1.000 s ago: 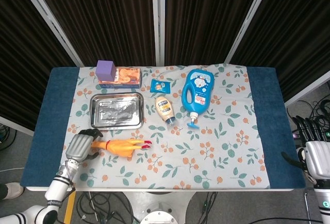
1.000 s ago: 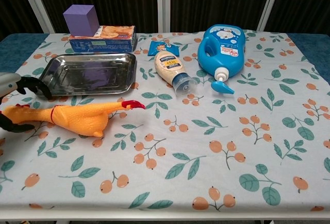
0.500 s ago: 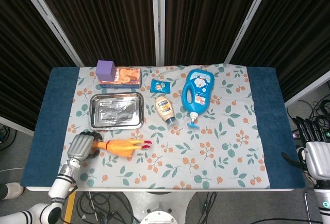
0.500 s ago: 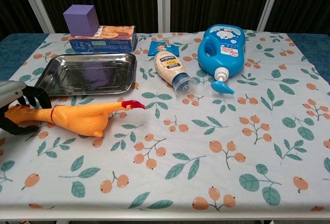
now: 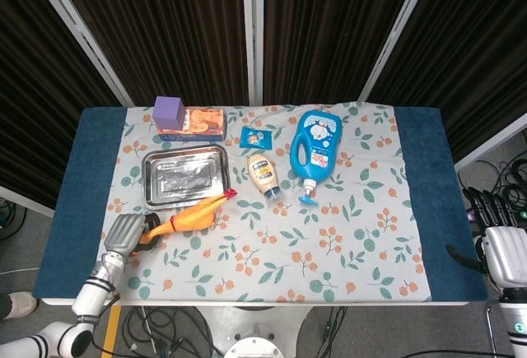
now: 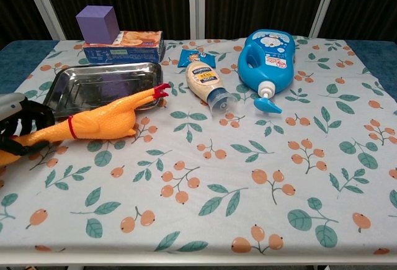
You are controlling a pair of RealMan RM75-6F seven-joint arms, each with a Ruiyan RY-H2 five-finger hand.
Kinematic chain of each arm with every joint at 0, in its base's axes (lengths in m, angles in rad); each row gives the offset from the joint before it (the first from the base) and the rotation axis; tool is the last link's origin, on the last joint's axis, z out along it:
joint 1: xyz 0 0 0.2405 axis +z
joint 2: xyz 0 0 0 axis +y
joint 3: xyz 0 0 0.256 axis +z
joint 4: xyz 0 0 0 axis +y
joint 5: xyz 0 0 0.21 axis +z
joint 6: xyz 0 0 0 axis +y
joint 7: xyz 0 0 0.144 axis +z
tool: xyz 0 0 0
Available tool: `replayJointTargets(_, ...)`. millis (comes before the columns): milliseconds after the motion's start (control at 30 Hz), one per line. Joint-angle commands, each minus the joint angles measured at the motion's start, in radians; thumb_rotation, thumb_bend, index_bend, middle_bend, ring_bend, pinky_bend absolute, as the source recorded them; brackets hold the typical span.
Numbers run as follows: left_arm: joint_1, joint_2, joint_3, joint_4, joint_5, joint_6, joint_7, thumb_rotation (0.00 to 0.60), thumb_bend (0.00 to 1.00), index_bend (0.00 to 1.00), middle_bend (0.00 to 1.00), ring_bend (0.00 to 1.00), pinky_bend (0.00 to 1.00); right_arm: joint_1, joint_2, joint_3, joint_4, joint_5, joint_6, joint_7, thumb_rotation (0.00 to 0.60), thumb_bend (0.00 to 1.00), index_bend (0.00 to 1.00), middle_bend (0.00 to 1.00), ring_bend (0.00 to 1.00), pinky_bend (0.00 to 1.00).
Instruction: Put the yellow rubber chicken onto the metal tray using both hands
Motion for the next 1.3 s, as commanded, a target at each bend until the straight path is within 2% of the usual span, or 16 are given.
replayJointTargets(33,0.013,0.08,0.03,-0.035,0.098,0.061,-0.142,0.6,0.67,0.72,0.77,0.69,0.84,0.001,0.009,-0.003,-0.01,-0.012,0.003,0.006,0.6,0.1,0.0,0.07,0.0,0.0)
replayJointTargets(200,0.014,0.178,0.058,-0.117,0.2,0.142,-0.247,0.6,0.7,0.73,0.78,0.7,0.84,0.019,0.034,-0.007,-0.042,-0.052,-0.005,0.004,0.6,0.1,0.0,0.07,0.0,0.0)
replayJointTargets(333,-0.01,0.227,0.063,-0.188,0.245,0.153,-0.307,0.6,0.71,0.74,0.78,0.7,0.84,0.055,0.06,-0.006,-0.088,-0.101,-0.032,-0.008,0.6,0.1,0.0,0.08,0.0,0.0)
replayJointTargets(433,-0.056,0.251,0.056,-0.242,0.257,0.104,-0.31,0.6,0.71,0.74,0.78,0.7,0.84,0.105,0.085,0.003,-0.142,-0.154,-0.07,-0.032,0.6,0.1,0.0,0.1,0.0,0.0)
replayJointTargets(633,-0.163,0.273,-0.002,-0.347,0.202,-0.04,-0.204,0.6,0.71,0.74,0.78,0.7,0.84,0.226,0.106,0.052,-0.266,-0.197,-0.184,-0.138,0.6,0.1,0.02,0.18,0.0,0.01)
replayJointTargets(833,-0.247,0.267,-0.069,-0.413,0.098,-0.148,-0.107,0.6,0.71,0.74,0.78,0.7,0.84,0.367,0.069,0.118,-0.382,-0.083,-0.38,-0.299,0.6,0.08,0.06,0.21,0.0,0.01)
replayJointTargets(967,-0.287,0.266,-0.107,-0.447,0.021,-0.194,-0.047,0.6,0.71,0.74,0.78,0.7,0.84,0.468,-0.006,0.155,-0.409,0.041,-0.5,-0.454,0.6,0.03,0.06,0.19,0.0,0.01)
replayJointTargets(1133,-0.317,0.273,-0.138,-0.479,-0.059,-0.218,0.006,0.6,0.71,0.74,0.78,0.7,0.84,0.567,-0.113,0.185,-0.397,0.196,-0.559,-0.658,0.6,0.0,0.06,0.19,0.0,0.01)
replayJointTargets(1300,-0.338,0.291,-0.164,-0.513,-0.118,-0.229,0.026,0.6,0.71,0.74,0.78,0.7,0.84,0.641,-0.212,0.195,-0.372,0.303,-0.538,-0.817,0.6,0.0,0.06,0.19,0.0,0.01)
